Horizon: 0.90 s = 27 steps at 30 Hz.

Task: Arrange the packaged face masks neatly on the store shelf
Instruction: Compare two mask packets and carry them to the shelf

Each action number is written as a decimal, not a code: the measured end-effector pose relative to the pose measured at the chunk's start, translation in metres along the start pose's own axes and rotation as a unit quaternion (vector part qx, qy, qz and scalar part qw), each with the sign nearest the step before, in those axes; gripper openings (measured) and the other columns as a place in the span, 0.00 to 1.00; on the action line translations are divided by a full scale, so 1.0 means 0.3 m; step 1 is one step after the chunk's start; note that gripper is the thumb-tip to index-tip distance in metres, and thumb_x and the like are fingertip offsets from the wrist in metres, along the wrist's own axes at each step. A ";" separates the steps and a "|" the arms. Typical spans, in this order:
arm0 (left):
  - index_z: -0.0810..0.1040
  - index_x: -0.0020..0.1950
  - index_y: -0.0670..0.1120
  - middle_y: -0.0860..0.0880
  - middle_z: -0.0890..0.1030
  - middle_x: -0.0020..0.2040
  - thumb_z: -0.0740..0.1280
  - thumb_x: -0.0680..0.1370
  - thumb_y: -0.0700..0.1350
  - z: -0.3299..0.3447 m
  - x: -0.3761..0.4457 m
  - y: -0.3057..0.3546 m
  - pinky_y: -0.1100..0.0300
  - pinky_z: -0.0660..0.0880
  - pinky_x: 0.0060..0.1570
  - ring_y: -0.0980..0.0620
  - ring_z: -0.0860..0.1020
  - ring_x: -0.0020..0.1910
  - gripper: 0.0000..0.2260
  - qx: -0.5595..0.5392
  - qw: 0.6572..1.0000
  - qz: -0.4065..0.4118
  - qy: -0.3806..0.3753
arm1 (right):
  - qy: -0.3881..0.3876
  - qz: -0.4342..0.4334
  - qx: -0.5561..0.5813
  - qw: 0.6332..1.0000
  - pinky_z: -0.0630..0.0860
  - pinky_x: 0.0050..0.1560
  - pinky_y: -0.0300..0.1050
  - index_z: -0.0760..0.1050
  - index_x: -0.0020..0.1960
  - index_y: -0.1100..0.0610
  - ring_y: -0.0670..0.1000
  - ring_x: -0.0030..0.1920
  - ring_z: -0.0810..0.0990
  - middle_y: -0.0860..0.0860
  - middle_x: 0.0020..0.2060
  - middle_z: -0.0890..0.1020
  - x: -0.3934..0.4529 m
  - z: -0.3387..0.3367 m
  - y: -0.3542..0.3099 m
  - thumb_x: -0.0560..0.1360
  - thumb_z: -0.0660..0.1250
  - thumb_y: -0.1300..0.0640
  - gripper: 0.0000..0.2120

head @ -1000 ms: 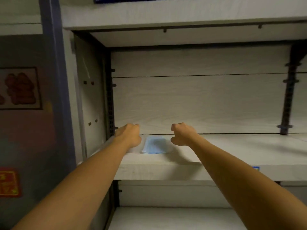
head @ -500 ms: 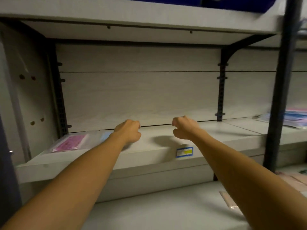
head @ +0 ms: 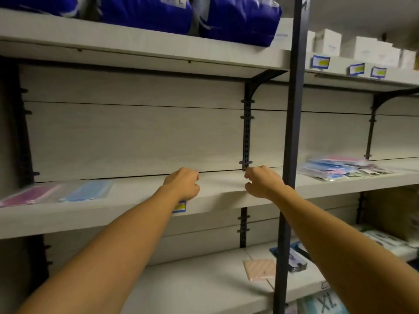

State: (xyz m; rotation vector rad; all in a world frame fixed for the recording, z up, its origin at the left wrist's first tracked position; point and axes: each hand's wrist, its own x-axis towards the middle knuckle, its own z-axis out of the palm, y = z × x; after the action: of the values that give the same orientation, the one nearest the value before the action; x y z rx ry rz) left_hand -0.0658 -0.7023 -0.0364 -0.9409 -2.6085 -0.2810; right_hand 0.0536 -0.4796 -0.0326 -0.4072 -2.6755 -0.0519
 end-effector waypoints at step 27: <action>0.76 0.64 0.46 0.45 0.78 0.57 0.62 0.78 0.44 0.111 0.222 0.963 0.48 0.80 0.48 0.44 0.78 0.49 0.15 -0.002 0.994 0.112 -0.010 | -0.001 0.058 -0.005 0.998 0.80 0.52 0.46 0.75 0.65 0.56 0.55 0.51 0.80 0.54 0.57 0.81 -0.182 -0.071 0.850 0.76 0.69 0.58 0.18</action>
State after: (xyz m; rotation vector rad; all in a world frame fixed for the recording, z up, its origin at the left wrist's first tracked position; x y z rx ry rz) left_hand 0.0649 -0.4345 -0.0218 -1.2296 -2.4903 -0.2190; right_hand 0.1839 -0.2531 -0.0433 -0.5636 -2.6492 -0.0302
